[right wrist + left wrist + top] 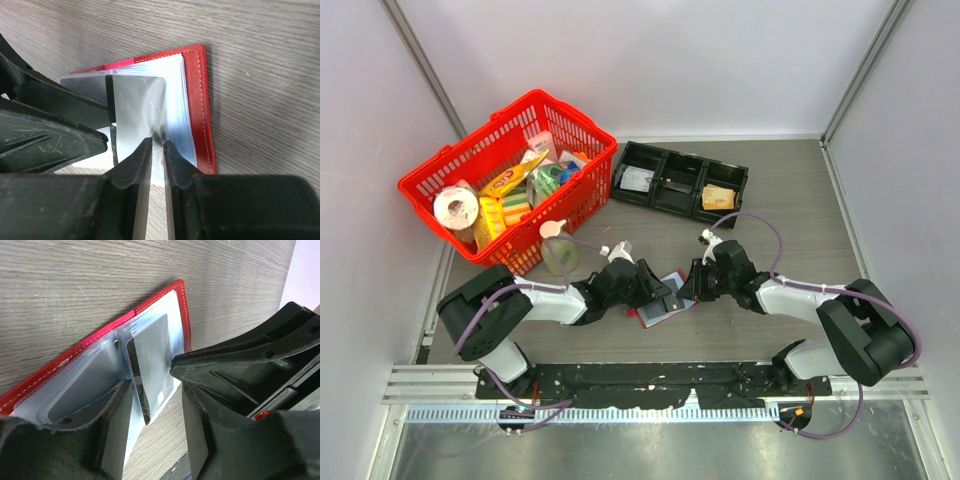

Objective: Take the credit cards out of the card holder
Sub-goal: Remove the credit card from the card holder.

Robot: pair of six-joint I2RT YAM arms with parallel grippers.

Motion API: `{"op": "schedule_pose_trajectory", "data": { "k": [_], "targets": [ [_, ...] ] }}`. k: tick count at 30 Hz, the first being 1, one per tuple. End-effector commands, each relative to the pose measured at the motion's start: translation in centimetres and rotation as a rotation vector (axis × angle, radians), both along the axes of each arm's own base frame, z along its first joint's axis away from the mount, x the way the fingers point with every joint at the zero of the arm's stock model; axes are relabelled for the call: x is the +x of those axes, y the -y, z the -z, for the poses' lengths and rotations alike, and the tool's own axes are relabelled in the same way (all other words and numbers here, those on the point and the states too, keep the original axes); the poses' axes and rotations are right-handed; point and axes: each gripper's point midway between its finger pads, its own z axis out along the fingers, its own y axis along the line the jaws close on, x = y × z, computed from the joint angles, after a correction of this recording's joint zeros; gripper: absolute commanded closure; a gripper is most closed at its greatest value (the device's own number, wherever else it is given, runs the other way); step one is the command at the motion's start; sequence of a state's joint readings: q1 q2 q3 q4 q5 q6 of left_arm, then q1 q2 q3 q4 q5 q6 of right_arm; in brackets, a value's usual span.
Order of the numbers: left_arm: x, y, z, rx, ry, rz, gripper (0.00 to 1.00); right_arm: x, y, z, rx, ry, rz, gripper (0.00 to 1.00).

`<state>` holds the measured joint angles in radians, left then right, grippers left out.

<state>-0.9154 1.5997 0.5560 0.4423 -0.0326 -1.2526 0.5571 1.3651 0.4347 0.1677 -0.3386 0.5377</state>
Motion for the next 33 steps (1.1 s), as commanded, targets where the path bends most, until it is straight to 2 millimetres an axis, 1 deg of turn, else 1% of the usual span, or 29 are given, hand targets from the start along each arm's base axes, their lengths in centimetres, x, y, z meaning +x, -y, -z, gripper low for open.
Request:
{"op": "schedule_pose_trajectory", "data": {
  "k": [1,4,6,9,11,17,20,25,26,33],
  "targets": [
    [-1.1,-2.3,3.4,0.117,-0.046,0.000,0.55,-1.5,0.7,1.2,-0.037,-0.052,-0.002,0.79],
    [-1.1,-1.1,2.2,0.008,-0.001,0.025,0.62,-1.5,0.7,1.2,-0.036,-0.051,-0.002,0.79],
    [-1.1,-0.9,1.6,-0.045,0.019,0.021,0.66,-1.5,0.7,1.2,-0.036,-0.053,-0.001,0.79],
    [-0.8,-0.5,0.7,-0.091,0.058,0.023,0.69,-1.5,0.7,1.2,-0.036,-0.053,-0.003,0.79],
    [-1.1,0.0,-0.1,-0.129,0.076,0.055,0.70,-1.6,0.7,1.2,-0.036,-0.054,-0.004,0.79],
    [-1.1,0.5,-0.8,-0.190,0.112,0.072,0.74,-1.6,0.7,1.1,-0.035,-0.054,-0.003,0.79],
    [-1.1,0.6,-0.8,-0.204,0.112,0.071,0.79,-1.5,0.7,1.0,-0.034,-0.051,-0.004,0.79],
    [-1.2,0.3,-0.9,-0.216,0.120,0.059,0.95,-1.6,0.9,1.2,-0.045,-0.050,0.002,0.79],
    [-1.2,0.1,-0.9,-0.212,0.122,0.055,1.00,-1.5,1.0,1.2,-0.049,-0.048,0.004,0.79],
    [-1.7,-1.2,0.0,-0.188,0.093,0.019,1.00,-1.4,1.4,1.5,-0.070,-0.048,0.013,0.79]
  ]
}}
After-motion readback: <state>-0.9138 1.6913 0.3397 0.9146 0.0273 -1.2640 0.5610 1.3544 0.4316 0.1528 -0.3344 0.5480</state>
